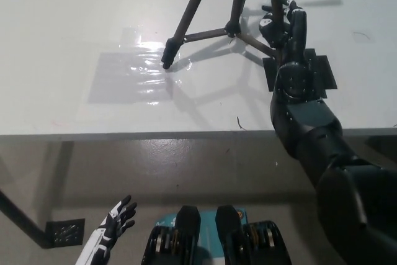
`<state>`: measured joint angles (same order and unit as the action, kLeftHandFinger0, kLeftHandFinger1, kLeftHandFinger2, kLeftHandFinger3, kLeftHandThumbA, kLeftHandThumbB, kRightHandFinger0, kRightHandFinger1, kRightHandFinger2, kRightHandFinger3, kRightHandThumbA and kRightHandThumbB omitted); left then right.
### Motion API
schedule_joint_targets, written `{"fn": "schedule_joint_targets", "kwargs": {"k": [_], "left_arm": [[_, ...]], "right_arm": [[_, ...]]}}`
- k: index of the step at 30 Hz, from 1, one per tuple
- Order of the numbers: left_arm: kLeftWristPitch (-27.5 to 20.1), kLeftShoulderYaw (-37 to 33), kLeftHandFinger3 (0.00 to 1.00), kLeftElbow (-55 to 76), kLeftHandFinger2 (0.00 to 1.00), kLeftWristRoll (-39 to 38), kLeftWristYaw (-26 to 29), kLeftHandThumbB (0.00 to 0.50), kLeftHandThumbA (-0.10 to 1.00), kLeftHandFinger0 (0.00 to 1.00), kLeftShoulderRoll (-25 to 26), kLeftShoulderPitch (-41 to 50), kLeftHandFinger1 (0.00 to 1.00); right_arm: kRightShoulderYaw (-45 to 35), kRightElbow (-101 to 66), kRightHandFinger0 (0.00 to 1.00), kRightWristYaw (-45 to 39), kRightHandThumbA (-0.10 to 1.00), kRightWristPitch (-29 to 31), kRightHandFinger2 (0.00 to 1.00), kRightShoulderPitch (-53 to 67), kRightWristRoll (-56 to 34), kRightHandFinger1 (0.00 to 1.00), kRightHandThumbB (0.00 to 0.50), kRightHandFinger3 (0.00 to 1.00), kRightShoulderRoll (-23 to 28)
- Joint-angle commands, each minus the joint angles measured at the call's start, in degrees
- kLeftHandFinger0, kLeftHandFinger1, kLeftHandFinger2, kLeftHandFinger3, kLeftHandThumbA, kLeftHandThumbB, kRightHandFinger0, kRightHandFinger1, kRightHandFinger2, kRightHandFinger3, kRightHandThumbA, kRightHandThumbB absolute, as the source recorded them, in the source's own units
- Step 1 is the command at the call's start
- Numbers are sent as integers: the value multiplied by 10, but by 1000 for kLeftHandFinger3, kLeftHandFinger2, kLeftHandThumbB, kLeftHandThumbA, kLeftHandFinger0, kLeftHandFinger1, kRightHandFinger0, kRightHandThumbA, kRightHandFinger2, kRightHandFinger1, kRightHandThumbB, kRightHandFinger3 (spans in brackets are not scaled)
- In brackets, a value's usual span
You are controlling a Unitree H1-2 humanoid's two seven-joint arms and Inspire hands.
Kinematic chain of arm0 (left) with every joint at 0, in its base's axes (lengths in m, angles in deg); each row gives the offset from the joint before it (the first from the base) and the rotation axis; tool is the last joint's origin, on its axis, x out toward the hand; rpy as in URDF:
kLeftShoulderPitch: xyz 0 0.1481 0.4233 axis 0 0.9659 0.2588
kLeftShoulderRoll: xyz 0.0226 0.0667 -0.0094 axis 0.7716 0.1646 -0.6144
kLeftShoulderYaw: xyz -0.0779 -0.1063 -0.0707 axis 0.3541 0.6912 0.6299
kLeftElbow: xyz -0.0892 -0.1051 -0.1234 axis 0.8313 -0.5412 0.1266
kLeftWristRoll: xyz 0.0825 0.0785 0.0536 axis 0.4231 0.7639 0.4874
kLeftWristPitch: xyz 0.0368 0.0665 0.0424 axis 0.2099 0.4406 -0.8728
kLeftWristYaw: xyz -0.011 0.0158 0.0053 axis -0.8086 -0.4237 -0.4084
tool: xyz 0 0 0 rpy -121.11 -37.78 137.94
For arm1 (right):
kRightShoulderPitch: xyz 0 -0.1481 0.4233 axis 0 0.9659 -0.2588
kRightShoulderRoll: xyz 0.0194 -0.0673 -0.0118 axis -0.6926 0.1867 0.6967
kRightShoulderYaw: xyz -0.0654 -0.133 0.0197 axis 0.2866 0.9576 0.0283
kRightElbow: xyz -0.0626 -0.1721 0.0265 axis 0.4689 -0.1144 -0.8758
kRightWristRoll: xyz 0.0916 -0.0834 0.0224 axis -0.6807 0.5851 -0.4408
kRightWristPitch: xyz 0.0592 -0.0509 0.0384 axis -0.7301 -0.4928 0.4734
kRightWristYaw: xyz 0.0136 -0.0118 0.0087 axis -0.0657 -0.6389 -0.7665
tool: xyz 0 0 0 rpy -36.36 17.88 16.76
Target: A tripod lies near the right hand side of the table and the robot grab a leg of the tripod using its right hand and put it up right.
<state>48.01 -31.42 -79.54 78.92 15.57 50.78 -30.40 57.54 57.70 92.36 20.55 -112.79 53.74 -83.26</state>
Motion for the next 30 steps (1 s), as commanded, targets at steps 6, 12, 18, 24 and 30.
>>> {"fn": "schedule_joint_targets", "kwargs": {"k": [6, 12, 18, 24, 30], "left_arm": [[-22, -2, 1000, 16, 1000, -3, -5, 279, 1000, 1000, 3, 12, 1000], [-35, -3, 1000, 5, 1000, -2, -8, 270, 1000, 1000, 6, 10, 1000], [-39, -1, 1000, 1, 1000, -4, -7, 274, 1000, 1000, 5, 16, 1000], [-38, -1, 1000, 1, 1000, -4, -7, 279, 1000, 1000, 7, 20, 1000], [-37, -1, 1000, 1, 1000, 3, -5, 277, 1000, 1000, 8, 16, 1000]], "right_arm": [[55, -12, 1000, -213, 713, 22, 1000, 13, -33, 1000, 500, 1000, 23], [74, -27, 1000, -225, 821, 20, 1000, 14, -35, 1000, 500, 1000, 36], [79, -64, 1000, -249, 885, 7, 1000, 11, -53, 1000, 500, 1000, 48], [67, -172, 1000, -302, 891, 2, 1000, 22, -102, 1000, 500, 1000, 60], [74, -486, 1000, -297, 900, -90, 1000, 67, -124, 1000, 500, 1000, 72]]}}
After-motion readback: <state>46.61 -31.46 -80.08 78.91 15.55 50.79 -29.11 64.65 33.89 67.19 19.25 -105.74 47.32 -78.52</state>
